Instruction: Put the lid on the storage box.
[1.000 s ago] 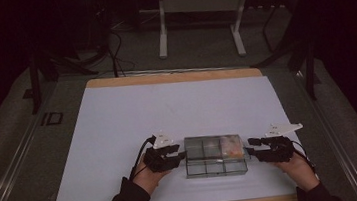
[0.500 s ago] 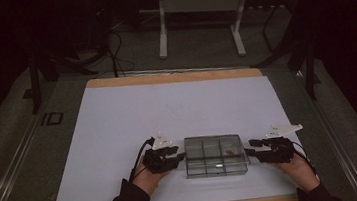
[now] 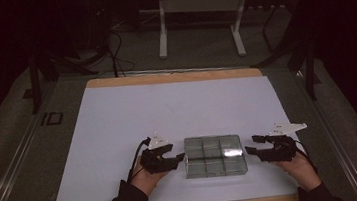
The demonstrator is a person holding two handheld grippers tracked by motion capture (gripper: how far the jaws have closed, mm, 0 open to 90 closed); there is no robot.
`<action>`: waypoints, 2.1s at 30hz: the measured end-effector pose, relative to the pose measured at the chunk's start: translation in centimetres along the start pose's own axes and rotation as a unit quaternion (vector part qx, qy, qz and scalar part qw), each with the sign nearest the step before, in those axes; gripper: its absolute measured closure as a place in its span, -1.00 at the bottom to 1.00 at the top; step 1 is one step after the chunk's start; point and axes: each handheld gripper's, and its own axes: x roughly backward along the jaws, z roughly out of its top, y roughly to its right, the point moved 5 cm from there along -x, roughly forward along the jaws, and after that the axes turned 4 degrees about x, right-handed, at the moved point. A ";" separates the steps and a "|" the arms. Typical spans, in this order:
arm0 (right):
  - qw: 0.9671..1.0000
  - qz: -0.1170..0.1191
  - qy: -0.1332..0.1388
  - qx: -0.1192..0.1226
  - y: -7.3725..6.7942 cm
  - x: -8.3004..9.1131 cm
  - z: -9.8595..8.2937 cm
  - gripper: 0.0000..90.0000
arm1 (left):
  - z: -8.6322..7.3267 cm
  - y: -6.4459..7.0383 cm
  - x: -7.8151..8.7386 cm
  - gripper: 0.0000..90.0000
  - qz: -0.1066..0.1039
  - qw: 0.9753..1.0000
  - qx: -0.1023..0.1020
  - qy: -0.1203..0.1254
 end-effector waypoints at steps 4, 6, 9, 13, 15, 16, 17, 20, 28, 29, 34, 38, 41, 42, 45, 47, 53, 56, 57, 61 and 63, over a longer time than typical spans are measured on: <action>1.000 0.005 0.018 -0.011 0.2 0.2 0.1 -0.38 | 0.3 0.0 0.4 -0.54 -0.025 1.000 0.004 0.015; 0.999 0.011 0.031 -0.007 0.1 0.5 0.2 -0.60 | 0.5 0.0 0.5 -0.81 -0.031 0.999 0.005 0.021; 0.999 0.007 0.039 -0.009 0.1 0.7 0.3 -0.66 | 0.6 0.0 0.6 -0.98 -0.033 0.999 0.006 0.026; 0.999 0.007 0.042 -0.004 0.1 0.7 0.3 -0.69 | 0.5 0.0 0.4 -0.98 -0.031 0.999 0.000 0.022; 0.999 0.001 0.038 0.002 0.1 0.6 0.2 -0.69 | 0.4 -0.1 0.3 -0.99 -0.026 0.999 -0.005 0.022; 0.999 0.002 0.038 0.002 0.1 0.6 0.2 -0.69 | 0.3 -0.1 0.2 -0.99 -0.026 0.999 -0.006 0.022; 0.999 0.003 0.037 0.001 0.2 0.6 0.1 -0.69 | 0.3 -0.1 0.2 -0.98 -0.026 0.999 -0.007 0.023; 0.999 -0.001 0.037 0.006 0.3 0.6 0.0 -0.70 | 0.1 -0.1 0.1 -0.98 -0.022 0.999 -0.011 0.022; 0.999 -0.016 0.029 0.011 0.5 0.6 -0.7 -0.72 | -0.2 -0.4 0.3 -0.98 -0.019 0.999 -0.015 0.027; 0.999 -0.016 0.028 0.013 0.5 0.6 -0.9 -0.72 | -0.3 -0.5 0.3 -0.98 -0.018 0.999 -0.015 0.028; 0.999 -0.022 0.027 0.009 0.7 0.7 -1.6 -0.72 | -0.8 -0.8 0.5 -0.98 -0.014 0.999 -0.011 0.027; 0.999 -0.030 0.024 0.009 0.9 0.9 -2.3 -0.71 | -1.3 -1.1 0.8 -0.98 -0.009 1.000 -0.008 0.027; 0.999 -0.033 0.023 0.008 1.0 1.0 -2.8 -0.71 | -1.6 -1.5 1.0 -0.98 -0.003 1.000 -0.004 0.027; 0.999 -0.035 0.023 0.008 1.1 1.1 -2.9 -0.71 | -1.7 -1.7 1.1 -0.98 -0.002 1.000 -0.004 0.026; 0.999 -0.042 0.019 0.010 1.3 1.2 -3.4 -0.71 | -2.0 -2.0 1.4 -0.98 0.006 1.000 -0.001 0.025; 0.999 -0.048 0.020 0.006 1.5 1.4 -3.8 -0.71 | -2.2 -2.3 1.6 -0.98 0.011 1.000 0.003 0.026; 0.998 -0.066 0.020 -0.004 2.2 1.7 -4.8 -0.72 | -2.9 -2.9 2.2 -0.98 0.025 0.999 0.005 0.022; 0.997 -0.072 0.019 -0.009 2.4 1.9 -5.2 -0.72 | -3.3 -3.4 2.7 -0.98 0.029 0.999 0.009 0.022; 0.997 -0.072 0.019 -0.009 2.4 1.9 -5.2 -0.72 | -3.3 -3.4 2.7 -0.98 0.029 0.999 0.009 0.022; 0.997 -0.076 0.020 -0.017 2.7 2.2 -5.8 -0.72 | -4.0 -4.0 3.4 -0.98 0.039 0.999 0.014 0.020; 0.997 -0.076 0.021 -0.019 2.7 2.3 -5.9 -0.72 | -4.1 -4.1 3.6 -0.98 0.047 0.999 0.011 0.021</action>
